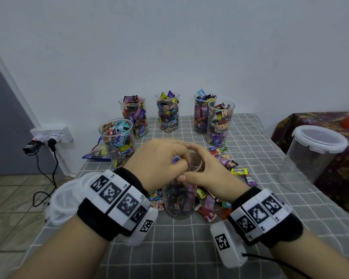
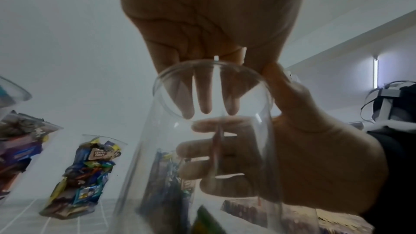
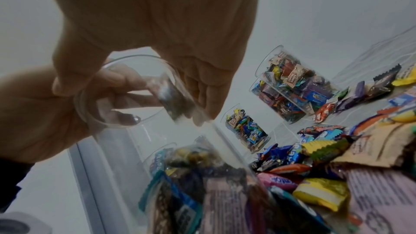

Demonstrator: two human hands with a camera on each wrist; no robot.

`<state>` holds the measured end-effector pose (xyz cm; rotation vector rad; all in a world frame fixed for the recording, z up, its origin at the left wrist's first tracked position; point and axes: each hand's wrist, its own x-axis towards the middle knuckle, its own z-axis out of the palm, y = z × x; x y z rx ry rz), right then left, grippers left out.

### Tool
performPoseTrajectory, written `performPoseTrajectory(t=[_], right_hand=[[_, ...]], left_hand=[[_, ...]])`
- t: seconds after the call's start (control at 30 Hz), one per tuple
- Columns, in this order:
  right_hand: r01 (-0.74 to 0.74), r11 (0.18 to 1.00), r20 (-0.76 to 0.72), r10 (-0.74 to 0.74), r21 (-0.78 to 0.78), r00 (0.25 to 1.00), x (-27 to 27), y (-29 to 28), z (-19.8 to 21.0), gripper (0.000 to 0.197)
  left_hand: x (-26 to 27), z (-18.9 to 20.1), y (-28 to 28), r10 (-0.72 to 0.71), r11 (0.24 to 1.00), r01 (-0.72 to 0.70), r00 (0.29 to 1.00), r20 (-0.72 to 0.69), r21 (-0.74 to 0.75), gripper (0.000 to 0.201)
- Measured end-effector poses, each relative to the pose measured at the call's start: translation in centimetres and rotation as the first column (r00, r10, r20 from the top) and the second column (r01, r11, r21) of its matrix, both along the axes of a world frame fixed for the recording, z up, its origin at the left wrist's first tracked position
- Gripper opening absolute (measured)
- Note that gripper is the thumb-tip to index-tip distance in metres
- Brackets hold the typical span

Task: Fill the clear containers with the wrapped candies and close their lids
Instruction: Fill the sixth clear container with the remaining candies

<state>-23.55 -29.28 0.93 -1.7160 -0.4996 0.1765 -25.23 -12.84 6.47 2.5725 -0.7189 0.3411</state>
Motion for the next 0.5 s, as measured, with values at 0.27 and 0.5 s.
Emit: performPoseTrajectory(t=[0.27, 0.5], right_hand=[[0.05, 0.993, 0.01, -0.05, -0.102, 0.999, 0.1, 0.1, -0.2, 0.09], [-0.086, 0.936, -0.057, 0.07, -0.34, 0.996, 0.0, -1.4, 1.5, 0.099]], left_hand=[[0.5, -1.3, 0.9, 0.101, 0.935, -0.054, 0.988, 0.117, -0.35, 0.03], [2.4, -1.9, 3.0, 0.334, 0.878, -0.344, 0.938, -0.089, -0.333, 0.031]])
